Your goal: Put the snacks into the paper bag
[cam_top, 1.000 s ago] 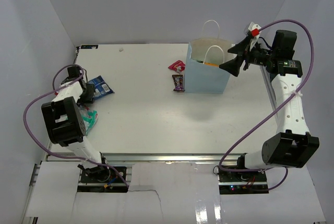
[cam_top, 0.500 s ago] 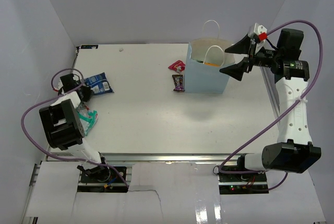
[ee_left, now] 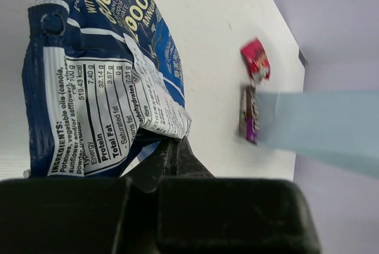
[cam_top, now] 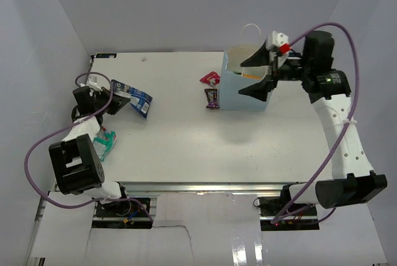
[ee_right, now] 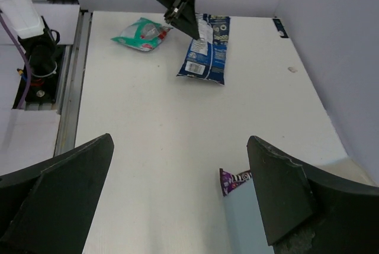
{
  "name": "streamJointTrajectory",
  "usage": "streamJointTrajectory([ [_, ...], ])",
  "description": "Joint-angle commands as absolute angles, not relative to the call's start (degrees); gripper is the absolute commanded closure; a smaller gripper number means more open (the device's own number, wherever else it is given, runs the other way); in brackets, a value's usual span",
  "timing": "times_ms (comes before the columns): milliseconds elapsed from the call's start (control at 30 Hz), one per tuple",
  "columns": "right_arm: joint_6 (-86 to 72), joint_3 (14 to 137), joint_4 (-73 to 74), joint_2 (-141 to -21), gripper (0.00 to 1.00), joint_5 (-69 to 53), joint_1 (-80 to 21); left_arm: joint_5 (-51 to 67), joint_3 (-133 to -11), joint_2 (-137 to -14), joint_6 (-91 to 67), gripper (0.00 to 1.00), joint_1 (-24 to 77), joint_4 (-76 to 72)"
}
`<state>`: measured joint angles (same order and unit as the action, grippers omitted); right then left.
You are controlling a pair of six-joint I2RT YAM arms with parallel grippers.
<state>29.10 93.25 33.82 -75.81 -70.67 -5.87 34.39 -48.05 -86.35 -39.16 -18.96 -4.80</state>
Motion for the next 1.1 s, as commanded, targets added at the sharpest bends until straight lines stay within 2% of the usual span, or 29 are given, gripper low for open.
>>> streamJointTrajectory([
  [0, 33.40, 93.87, 37.71, -76.29, 0.00, -56.56, -18.08, 43.24, -45.62, -81.66, -34.02, 1.00, -16.27, -3.79],
  [100, 30.42, 90.18, 33.69, -76.99, 0.00, -49.68, -26.44, 44.29, -43.08, -78.85, -32.00, 1.00, -14.07, -1.59],
  [167, 27.10, 87.12, 29.82, -77.86, 0.00, -37.77, -33.18, 45.26, -41.06, -76.39, -30.77, 1.00, -11.87, -0.36],
  [200, 25.59, 86.14, 29.80, -78.31, 0.03, -37.71, -35.40, 45.96, -41.05, -75.59, -30.59, 1.00, -11.17, -0.35],
  [267, 22.00, 83.95, 25.24, -79.53, 0.03, -28.16, -41.45, 47.80, -39.12, -73.23, -30.24, 1.00, -9.15, -0.35],
  [400, 6.64, 81.65, 17.68, -85.33, 0.01, -20.49, -43.59, 54.47, -36.30, -67.51, -27.52, 1.00, -6.51, -0.35],
  [533, -2.60, 86.38, 17.22, -91.66, 0.09, -17.76, -43.59, 55.64, -34.72, -62.94, -26.37, 1.00, -0.99, 3.07],
  [633, -7.28, 89.29, 16.70, -95.44, 0.10, -18.01, -43.68, 51.96, -33.75, -57.23, -25.14, 1.00, 3.94, 4.74],
  [867, -8.18, 93.16, 14.24, -100.46, 0.10, -26.27, -43.51, 51.59, -31.29, -44.92, -23.21, 1.00, 6.42, 7.29],
  [1067, -5.54, 90.97, 12.83, -101.78, 0.10, -45.77, -42.28, 52.65, -30.06, -39.38, -22.15, 1.00, 6.77, 7.82],
])
